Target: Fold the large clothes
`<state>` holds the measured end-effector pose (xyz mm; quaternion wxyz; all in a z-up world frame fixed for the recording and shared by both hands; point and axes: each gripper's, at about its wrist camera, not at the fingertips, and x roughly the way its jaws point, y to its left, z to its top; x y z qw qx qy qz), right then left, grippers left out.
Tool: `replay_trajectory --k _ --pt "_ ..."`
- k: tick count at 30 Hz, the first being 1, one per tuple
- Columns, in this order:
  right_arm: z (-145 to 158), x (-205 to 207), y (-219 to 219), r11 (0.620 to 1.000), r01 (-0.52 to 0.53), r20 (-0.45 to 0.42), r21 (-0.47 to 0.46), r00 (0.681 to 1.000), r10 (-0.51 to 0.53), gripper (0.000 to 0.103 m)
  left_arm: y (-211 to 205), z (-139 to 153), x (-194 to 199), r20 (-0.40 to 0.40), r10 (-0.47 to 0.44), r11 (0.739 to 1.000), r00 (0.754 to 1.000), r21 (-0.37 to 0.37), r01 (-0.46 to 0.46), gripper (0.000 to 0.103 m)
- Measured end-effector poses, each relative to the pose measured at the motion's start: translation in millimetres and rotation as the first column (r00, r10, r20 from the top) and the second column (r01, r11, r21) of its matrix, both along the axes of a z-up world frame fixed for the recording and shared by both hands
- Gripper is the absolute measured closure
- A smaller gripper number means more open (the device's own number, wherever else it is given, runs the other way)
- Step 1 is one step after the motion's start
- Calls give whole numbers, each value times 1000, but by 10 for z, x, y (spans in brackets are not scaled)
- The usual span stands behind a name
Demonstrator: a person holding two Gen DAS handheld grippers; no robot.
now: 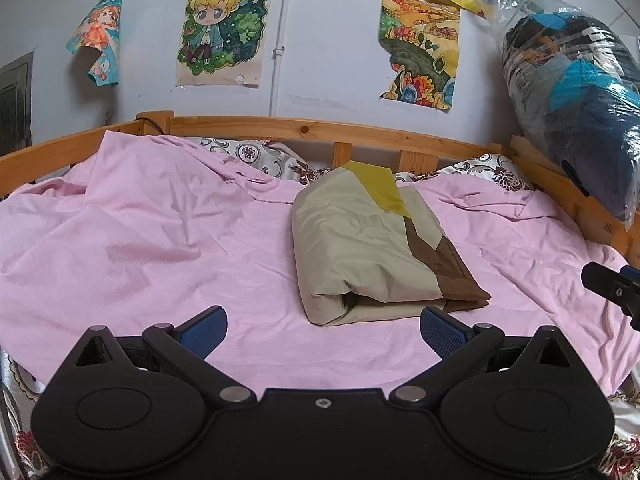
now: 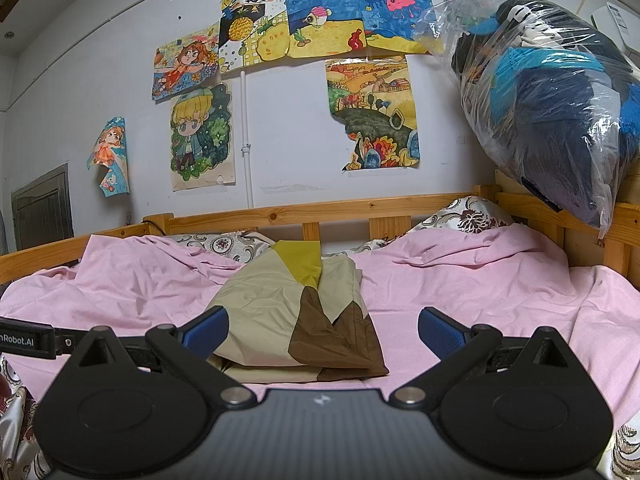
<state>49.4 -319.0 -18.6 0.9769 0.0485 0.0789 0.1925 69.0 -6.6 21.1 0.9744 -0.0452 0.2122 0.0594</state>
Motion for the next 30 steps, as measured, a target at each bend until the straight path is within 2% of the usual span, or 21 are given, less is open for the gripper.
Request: replay_trajectory --k 11,18,30 --pt "-2 -2 3 1000 1 0 0 1000 -1 0 31 18 29 -16 59 998 998 24 -58 1" --pt "19 31 -8 1000 3 -11 -2 1000 -3 0 93 -7 47 -41 95 995 995 4 -95 1" --pt "-31 56 36 1000 14 -41 -12 999 -15 0 108 -29 57 -48 76 997 996 8 -75 1"
